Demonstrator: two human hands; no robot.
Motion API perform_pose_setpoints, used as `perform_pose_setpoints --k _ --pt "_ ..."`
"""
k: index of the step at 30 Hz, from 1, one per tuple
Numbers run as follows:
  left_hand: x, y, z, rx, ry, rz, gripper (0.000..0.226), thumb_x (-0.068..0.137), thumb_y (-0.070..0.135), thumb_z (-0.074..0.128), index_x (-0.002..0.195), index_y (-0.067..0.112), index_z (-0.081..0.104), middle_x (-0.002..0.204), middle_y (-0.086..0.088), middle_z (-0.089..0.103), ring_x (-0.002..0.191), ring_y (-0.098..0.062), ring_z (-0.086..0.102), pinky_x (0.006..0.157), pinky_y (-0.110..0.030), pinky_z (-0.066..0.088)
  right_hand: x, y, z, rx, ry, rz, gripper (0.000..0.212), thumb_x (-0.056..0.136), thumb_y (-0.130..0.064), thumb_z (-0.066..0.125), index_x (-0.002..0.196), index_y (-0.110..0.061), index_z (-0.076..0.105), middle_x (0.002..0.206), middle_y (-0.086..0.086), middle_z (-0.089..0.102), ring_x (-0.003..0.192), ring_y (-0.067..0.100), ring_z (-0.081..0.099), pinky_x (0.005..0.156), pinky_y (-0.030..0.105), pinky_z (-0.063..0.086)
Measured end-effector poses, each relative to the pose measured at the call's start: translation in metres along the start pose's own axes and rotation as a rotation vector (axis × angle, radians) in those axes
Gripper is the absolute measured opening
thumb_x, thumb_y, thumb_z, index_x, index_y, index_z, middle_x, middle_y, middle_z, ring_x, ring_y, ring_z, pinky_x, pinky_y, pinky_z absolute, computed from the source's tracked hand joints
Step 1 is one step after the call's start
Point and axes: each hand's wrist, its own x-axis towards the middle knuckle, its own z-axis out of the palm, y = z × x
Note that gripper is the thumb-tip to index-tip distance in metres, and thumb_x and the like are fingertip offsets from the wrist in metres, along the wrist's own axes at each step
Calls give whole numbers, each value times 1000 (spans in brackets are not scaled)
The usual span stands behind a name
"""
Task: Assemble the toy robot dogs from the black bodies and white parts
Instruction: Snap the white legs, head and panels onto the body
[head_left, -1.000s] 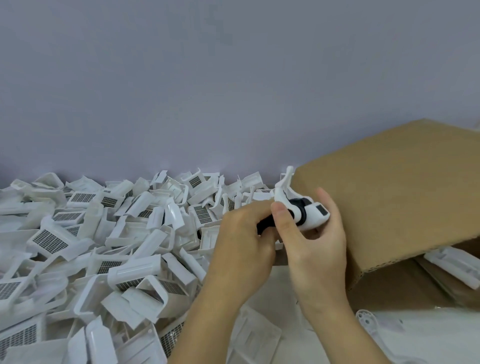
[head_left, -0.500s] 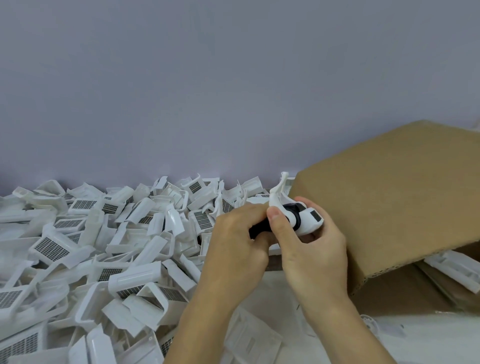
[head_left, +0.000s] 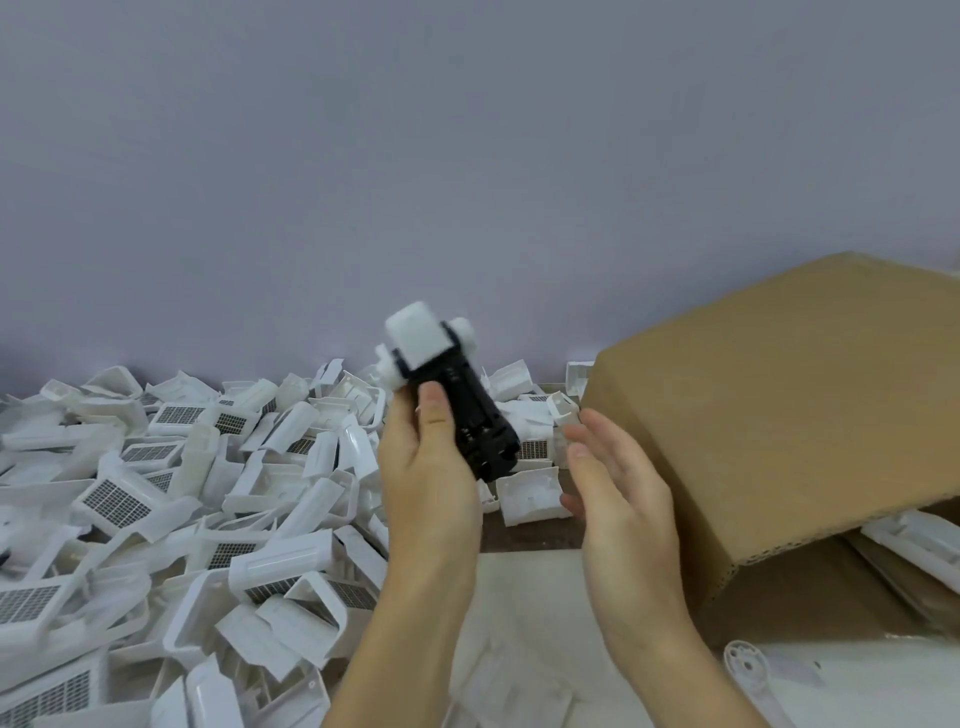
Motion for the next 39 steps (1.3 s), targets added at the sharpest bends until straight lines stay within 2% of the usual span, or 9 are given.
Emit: perform_pose_setpoints --k 2,6,11,17,22,25,31,35,39 --pt "5 4 -4 -260 43 -230 32 104 41 50 113 23 74 109 0 75 101 -15 71 97 -41 55 -6 13 -4 -66 2 -9 32 102 -10 52 126 -28 63 121 -14 69 109 -7 63 107 38 49" --pt "4 12 -5 -355 -11 -345 26 81 44 76 74 20 75 73 -1 69 62 -16 68 56 -30 57 5 12 1 -92 -1 29 31 102 -9 49 123 -28 65 117 -12 70 107 -1 65 106 39 50" --pt "0 11 -1 -265 3 -399 26 87 26 75 95 11 55 57 4 58 41 -10 57 38 -18 43 7 16 -1 -103 31 63 32 102 -8 48 115 -28 68 114 -8 71 100 2 68 96 36 55" --pt "0 14 -5 -426 -209 -412 46 102 31 55 66 17 80 72 -3 74 58 -15 71 48 -23 54 10 21 -4 -102 22 83 29 102 -10 48 104 -31 68 105 -7 72 85 0 70 70 25 51" --pt "2 12 -9 -498 -217 -462 31 99 22 47 103 2 71 96 -22 74 76 -32 71 68 -37 61 11 27 -5 -47 -147 96 39 97 -7 41 110 -29 70 104 -7 77 96 8 72 79 34 51" --pt "1 11 -9 -466 -249 -444 31 91 24 50 90 6 75 99 -19 75 75 -32 68 76 -41 55 9 28 -6 23 -343 69 55 72 -13 45 119 -22 71 110 3 76 103 19 71 84 41 51" --pt "-5 10 -5 -339 -300 -445 45 95 36 52 67 16 81 77 -7 72 60 -21 67 58 -30 57 1 27 -2 -52 -572 35 43 82 -23 57 118 -45 66 115 -3 74 109 16 69 95 41 56" --pt "-6 11 -4 -258 -261 -460 39 95 37 53 98 5 76 83 -10 71 59 -24 64 43 -26 48 1 30 1 -96 -473 48 33 85 -38 61 116 -46 67 112 -5 74 102 17 72 93 43 58" --pt "-6 7 -4 -219 -264 -423 49 94 38 53 122 0 65 90 -11 72 73 -30 63 54 -29 50 2 31 2 -70 -442 66 25 88 -34 62 108 -47 70 103 -3 76 92 18 72 80 34 58"
